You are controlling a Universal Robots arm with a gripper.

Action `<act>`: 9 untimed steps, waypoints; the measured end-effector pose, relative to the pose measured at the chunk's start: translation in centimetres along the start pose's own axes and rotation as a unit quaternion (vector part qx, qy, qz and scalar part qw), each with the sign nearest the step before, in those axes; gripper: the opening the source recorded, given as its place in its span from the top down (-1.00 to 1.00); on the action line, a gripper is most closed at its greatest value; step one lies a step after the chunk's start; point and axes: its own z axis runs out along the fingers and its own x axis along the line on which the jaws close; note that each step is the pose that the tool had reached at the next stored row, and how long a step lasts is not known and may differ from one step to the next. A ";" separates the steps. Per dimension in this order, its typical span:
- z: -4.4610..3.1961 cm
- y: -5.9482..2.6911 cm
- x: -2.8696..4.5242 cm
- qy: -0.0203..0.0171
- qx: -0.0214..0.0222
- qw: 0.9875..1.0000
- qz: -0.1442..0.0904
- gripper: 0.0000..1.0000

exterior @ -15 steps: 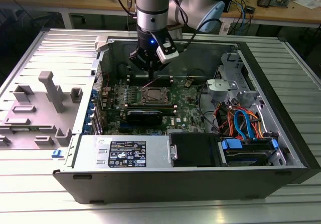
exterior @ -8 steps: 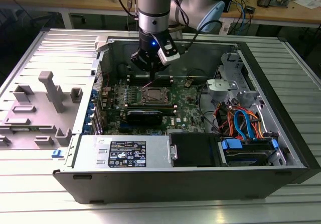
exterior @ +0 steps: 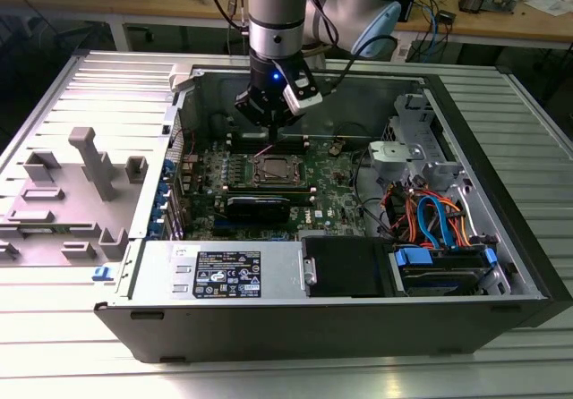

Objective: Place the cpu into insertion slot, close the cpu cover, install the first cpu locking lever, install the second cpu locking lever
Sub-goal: 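Install the first cpu locking lever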

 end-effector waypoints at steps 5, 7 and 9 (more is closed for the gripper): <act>0.13 0.18 -0.17 0.000 0.000 1.000 -0.006 0.79; 0.21 0.29 -0.31 0.000 0.000 1.000 -0.008 0.79; 0.30 0.39 -0.44 0.000 0.000 1.000 -0.009 0.79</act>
